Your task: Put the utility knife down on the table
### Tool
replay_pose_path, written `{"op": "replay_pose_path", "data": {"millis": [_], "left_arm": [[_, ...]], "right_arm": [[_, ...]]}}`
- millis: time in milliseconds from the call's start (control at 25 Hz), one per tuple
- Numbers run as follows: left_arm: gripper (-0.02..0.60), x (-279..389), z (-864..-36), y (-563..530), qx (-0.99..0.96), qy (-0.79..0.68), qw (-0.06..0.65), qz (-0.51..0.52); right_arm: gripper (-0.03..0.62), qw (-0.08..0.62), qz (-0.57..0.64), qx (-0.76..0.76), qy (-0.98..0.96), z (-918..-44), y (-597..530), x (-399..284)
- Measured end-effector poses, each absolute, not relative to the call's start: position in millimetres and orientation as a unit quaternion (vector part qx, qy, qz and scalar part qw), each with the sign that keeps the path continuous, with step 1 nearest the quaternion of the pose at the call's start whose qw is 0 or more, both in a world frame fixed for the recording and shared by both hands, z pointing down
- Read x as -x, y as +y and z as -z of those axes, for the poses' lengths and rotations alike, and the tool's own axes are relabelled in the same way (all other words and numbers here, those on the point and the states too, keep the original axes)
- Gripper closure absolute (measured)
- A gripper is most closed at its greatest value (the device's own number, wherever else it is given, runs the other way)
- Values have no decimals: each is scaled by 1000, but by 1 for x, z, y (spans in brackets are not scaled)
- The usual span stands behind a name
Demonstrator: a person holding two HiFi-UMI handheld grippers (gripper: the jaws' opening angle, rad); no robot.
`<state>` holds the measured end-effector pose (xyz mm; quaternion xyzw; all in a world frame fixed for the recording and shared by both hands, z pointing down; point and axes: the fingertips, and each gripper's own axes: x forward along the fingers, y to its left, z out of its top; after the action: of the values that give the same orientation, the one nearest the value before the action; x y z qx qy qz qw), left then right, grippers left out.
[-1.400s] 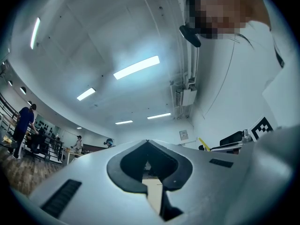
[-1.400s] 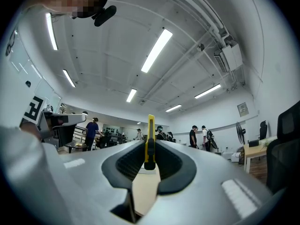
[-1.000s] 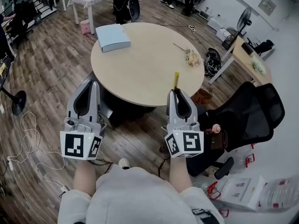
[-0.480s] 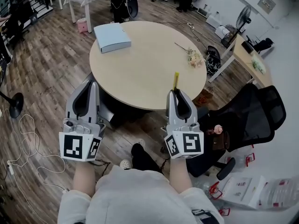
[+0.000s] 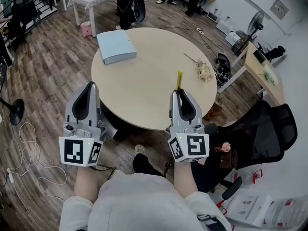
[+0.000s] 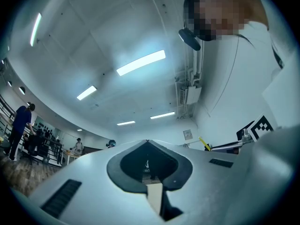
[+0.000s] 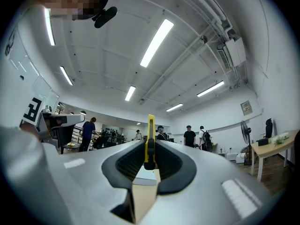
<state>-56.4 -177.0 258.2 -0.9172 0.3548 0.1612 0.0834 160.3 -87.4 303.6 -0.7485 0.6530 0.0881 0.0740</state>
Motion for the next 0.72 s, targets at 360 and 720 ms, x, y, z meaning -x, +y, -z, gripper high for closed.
{"op": "replay_pose_path", "data": {"millis": [360,720], "left_arm": [[574,10,-246,-245,906,377,90,-170],[574,-20,-246,-293,890,411,98,-169]], "right_arm": [[519,76,-92,731,672,-291,-168,-212],[519,70,-81,701,705,-295,-244,-246]]}}
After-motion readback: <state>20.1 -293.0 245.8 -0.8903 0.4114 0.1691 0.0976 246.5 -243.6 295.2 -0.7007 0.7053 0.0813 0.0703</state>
